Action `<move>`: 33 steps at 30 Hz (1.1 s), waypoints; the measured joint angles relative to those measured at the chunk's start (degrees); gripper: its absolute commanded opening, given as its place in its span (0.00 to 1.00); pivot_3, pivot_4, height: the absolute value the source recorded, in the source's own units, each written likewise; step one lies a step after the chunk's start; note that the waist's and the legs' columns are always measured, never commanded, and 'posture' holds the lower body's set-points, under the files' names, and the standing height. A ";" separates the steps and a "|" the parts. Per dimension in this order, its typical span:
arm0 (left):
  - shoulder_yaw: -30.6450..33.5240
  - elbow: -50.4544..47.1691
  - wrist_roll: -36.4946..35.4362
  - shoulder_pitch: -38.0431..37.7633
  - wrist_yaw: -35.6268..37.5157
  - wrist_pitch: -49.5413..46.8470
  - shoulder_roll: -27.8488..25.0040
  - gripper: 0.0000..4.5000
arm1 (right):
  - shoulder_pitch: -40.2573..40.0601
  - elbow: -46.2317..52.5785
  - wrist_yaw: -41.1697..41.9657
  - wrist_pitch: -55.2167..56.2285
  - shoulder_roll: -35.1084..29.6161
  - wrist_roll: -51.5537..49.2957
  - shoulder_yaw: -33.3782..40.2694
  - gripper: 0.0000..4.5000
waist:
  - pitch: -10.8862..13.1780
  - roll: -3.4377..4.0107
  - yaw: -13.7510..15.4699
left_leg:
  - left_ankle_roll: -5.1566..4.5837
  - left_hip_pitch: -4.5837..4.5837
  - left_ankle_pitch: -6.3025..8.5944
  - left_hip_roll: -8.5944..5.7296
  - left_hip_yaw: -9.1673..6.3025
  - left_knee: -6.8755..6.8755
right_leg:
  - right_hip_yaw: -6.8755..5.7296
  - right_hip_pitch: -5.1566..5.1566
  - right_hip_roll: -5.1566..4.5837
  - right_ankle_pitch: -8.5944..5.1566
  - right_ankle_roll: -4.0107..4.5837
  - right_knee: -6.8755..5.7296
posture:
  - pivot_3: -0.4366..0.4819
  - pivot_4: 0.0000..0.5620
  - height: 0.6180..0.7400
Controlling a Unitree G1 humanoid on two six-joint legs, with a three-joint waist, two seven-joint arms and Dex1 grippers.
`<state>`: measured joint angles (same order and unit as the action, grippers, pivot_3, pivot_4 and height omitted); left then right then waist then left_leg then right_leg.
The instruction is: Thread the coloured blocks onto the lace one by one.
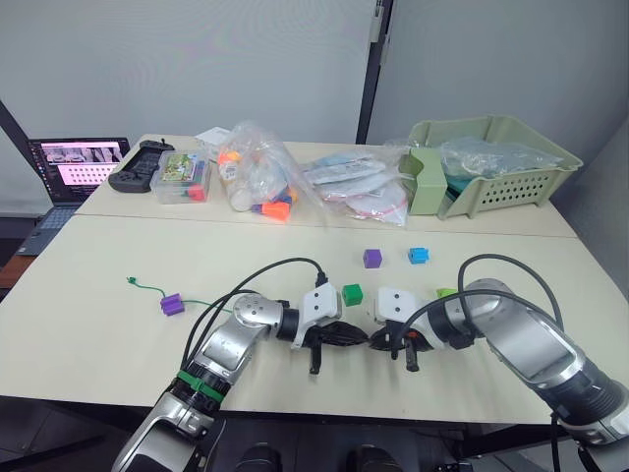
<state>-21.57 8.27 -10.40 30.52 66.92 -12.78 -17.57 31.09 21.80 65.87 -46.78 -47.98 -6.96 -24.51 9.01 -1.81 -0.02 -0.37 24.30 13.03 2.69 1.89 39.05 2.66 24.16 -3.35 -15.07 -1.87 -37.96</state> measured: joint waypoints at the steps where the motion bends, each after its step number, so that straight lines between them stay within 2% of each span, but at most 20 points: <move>1: 0.00 0.13 0.10 0.06 -0.01 0.05 0.04 0.02 | 0.00 0.00 -0.03 -0.03 -0.05 -0.01 0.00 0.00 | 0.00 0.00 0.00 | 0.00 0.00 0.00 0.00 0.00 0.00 | 0.00 0.00 0.00 0.00 0.00 0.00 | 0.48 0.27 0.94; 4: 0.00 0.34 0.02 0.08 0.08 -0.23 0.47 0.19 | 0.00 0.03 -0.22 -0.05 -0.34 -0.08 0.04 0.00 | 0.00 0.00 -0.01 | 0.00 0.00 0.00 0.00 0.00 0.00 | 0.00 0.00 0.00 0.00 0.00 0.00 | 0.48 0.27 0.94; 8: -0.12 0.12 -0.24 0.06 0.45 -0.98 0.71 0.49 | 0.00 0.08 -0.54 -0.05 -0.37 -0.22 0.05 0.00 | 0.00 0.00 -0.02 | 0.00 0.00 0.00 0.00 0.00 0.00 | 0.00 0.00 0.00 0.00 0.00 0.00 | 0.48 0.27 0.94; 20: -0.79 0.02 0.53 0.06 0.08 -0.90 0.46 0.49 | 0.01 0.11 -0.90 -0.05 -0.58 -0.93 0.04 0.00 | 0.00 0.00 -0.01 | 0.00 0.00 0.00 0.00 0.00 0.00 | 0.00 0.00 0.00 0.00 0.00 0.00 | 0.48 0.27 0.94; 27: -1.02 0.17 1.27 0.07 -0.30 -0.90 0.69 0.01 | 0.00 0.34 -0.75 -0.10 -0.74 -1.16 0.03 0.00 | 0.00 0.00 -0.01 | 0.00 0.00 0.00 0.00 0.00 0.00 | 0.00 0.00 0.00 0.00 0.00 0.00 | 0.48 0.27 0.94; 33: -1.01 0.17 1.26 0.09 0.01 -0.89 0.82 0.00 | 0.00 0.73 -0.65 -0.11 -0.87 -1.14 -0.05 0.00 | 0.00 0.00 0.00 | 0.00 0.00 0.00 0.00 -0.01 0.00 | 0.00 0.00 0.00 0.00 0.00 0.00 | 0.48 0.27 0.94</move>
<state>-22.58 8.44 -9.14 30.62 66.93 -13.67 -16.74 31.09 22.54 65.23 -46.89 -48.85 -8.10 -24.56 9.01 -1.81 -0.02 -0.37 24.30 13.03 2.69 1.88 39.05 2.66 24.16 -3.35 -15.07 -1.87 -37.96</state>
